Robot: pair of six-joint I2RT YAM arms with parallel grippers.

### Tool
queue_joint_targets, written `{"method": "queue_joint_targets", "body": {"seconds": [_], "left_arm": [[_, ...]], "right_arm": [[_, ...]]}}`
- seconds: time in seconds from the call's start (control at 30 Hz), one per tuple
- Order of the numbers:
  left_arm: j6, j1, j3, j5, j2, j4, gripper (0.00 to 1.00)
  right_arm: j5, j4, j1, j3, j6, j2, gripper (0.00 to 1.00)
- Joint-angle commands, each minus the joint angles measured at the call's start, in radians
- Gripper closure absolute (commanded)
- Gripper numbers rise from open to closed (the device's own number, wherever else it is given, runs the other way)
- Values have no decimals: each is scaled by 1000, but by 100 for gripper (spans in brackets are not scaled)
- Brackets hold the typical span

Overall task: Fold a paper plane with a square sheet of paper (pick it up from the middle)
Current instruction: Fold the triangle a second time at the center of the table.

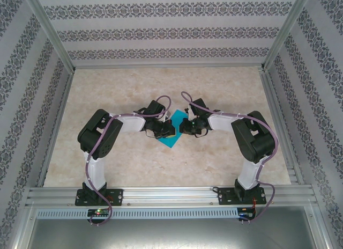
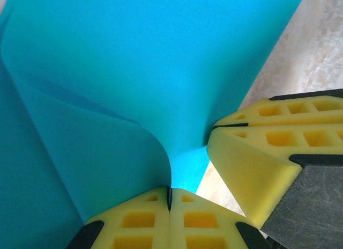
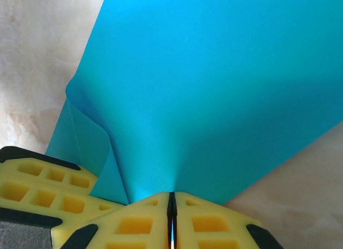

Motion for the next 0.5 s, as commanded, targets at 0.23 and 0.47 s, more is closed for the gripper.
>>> {"method": "queue_joint_targets", "body": {"seconds": [0.23, 0.47], "left_arm": [[35, -14, 5, -13, 65, 13, 86], [35, -15, -2, -6, 64, 33, 70]], "right_arm": [[-12, -32, 0, 0, -26, 9, 89], [-12, -31, 0, 0, -26, 9, 89]]}}
